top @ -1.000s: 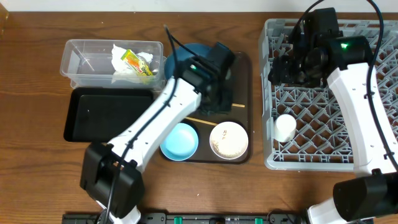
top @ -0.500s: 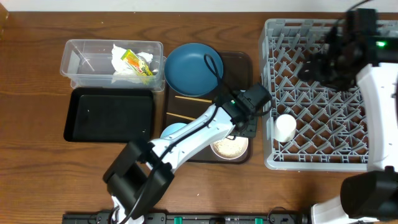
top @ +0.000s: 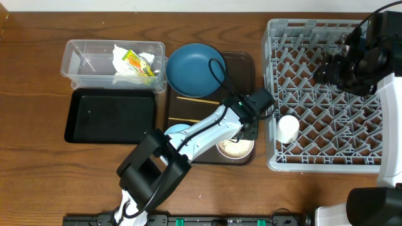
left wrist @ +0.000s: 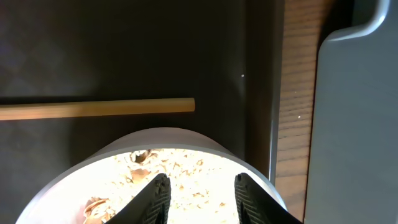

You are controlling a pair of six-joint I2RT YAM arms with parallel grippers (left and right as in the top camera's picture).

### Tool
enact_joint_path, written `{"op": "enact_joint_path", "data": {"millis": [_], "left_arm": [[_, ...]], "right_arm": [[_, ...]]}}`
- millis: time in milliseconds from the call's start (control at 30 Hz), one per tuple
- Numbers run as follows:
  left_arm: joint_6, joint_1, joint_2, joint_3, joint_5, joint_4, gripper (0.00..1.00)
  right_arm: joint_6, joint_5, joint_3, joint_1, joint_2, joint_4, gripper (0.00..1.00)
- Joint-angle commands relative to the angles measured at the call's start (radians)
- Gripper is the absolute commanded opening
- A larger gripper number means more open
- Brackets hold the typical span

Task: Sort waste into correct bins and load items into the dishwasher rack
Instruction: 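Reach the left gripper to the white rice bowl and grasp its rim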

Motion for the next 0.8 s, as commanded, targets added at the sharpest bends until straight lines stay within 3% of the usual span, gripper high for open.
{"op": "enact_joint_path", "data": {"millis": [0,200,467,767], "left_arm": [[-0.004,-0.005,0.003,0.005,-0.015,0.003,0.37],[0.079,-0.012,-0.056,0.067,-0.005,-0.069,0.37],[0.349,-0.118,-0.093,0.065,-0.005,-0.077,0.45],[0.319,-0.155,-0.039,0.057,-0.032,-0.059,0.46]], "right_arm": [[-0.016,-0.008,0.012,-0.003,-0.013,-0.006,0.75],[-0.034,-0.008,0.012,-0.003,-0.013,-0.011,0.76],[-0.034,-0.008,0.012,-0.003,-0.013,-0.011,0.76],[-0.042,-0.008,0.012,-0.003,-0.013,-0.028,0.76]]}}
